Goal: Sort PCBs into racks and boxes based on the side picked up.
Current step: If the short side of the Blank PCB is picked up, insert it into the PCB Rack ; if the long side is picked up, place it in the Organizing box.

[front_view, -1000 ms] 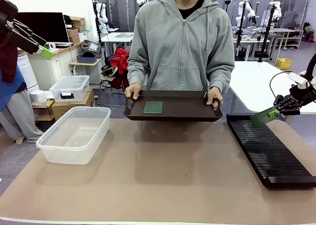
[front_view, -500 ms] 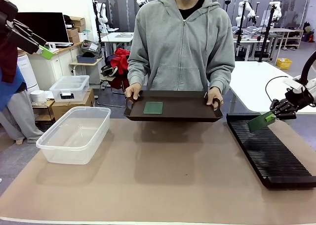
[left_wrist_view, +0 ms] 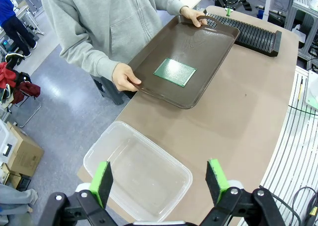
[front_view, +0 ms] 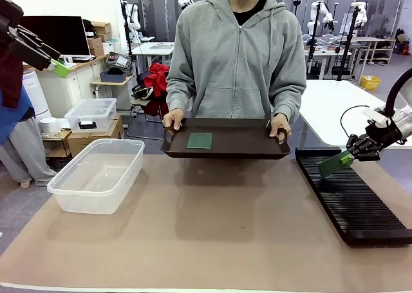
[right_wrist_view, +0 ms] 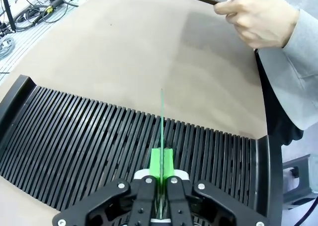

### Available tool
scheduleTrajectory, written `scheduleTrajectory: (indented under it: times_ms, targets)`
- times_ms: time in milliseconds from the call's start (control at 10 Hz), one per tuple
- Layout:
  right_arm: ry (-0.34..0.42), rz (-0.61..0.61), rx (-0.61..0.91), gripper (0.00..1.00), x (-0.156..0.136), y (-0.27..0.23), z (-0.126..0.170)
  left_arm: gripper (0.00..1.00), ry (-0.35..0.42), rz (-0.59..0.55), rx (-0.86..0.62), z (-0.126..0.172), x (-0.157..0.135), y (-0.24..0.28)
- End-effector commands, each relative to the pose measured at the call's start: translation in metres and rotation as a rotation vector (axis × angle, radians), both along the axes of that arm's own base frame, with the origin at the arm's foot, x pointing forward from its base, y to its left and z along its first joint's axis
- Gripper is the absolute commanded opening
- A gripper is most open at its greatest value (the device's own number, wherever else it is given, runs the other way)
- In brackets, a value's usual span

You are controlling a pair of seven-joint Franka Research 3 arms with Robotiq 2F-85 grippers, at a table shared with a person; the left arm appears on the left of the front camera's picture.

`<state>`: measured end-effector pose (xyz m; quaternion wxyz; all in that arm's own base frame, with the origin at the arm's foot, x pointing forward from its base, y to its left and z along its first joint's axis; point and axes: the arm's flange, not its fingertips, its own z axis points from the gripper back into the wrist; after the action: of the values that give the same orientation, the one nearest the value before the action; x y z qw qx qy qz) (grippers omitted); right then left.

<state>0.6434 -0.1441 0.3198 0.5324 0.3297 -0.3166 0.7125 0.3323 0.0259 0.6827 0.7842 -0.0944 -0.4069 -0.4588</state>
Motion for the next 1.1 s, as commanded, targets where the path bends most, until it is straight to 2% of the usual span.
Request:
scheduleTrajectory:
  times_ms: [0, 500, 1000]
  targets:
    - [-0.038, 0.005, -0.025, 0.02, -0.004, 0.010, -0.010, 1.00, 0.001, 0.002, -0.003, -0.001, 0.000, 0.001]
    - [-0.044, 0.001, 0.058, 0.02, -0.005, 0.012, -0.021, 1.00, 0.001, 0.002, -0.003, -0.001, 0.000, 0.001]
    - [0.004, -0.020, 0.080, 0.02, -0.009, 0.000, -0.037, 1.00, 0.001, 0.002, -0.003, -0.001, 0.000, 0.001]
